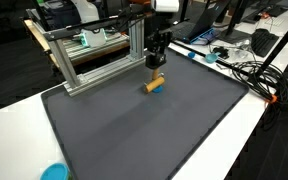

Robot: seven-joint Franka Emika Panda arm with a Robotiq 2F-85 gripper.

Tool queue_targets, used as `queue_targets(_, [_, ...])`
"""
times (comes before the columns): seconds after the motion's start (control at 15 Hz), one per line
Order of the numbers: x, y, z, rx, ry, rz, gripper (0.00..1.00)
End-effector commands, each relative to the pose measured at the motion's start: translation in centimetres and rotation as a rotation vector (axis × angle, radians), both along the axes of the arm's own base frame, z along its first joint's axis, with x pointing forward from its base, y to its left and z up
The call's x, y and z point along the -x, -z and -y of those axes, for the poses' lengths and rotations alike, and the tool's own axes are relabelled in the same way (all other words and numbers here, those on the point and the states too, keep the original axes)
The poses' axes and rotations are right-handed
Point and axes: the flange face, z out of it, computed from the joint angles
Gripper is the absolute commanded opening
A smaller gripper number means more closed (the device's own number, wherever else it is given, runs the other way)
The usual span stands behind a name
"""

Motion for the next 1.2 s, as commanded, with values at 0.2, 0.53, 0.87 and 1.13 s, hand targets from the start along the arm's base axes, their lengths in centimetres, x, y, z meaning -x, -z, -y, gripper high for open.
queue_targets(0.2, [-0.7,1.7,-0.5,-0.024,-0.061,0.040,0.22])
queue_targets(0.53, [-0.8,1.6,-0.5,-0.045,-0.058,0.082,0.22])
queue_targets(0.87, [-0.3,-0.1,0.1,-0.016,-0.047,0.043,0.47])
queue_targets(1.13, [-0.9,0.1,-0.4,-0.036,-0.053,0.120,0.22])
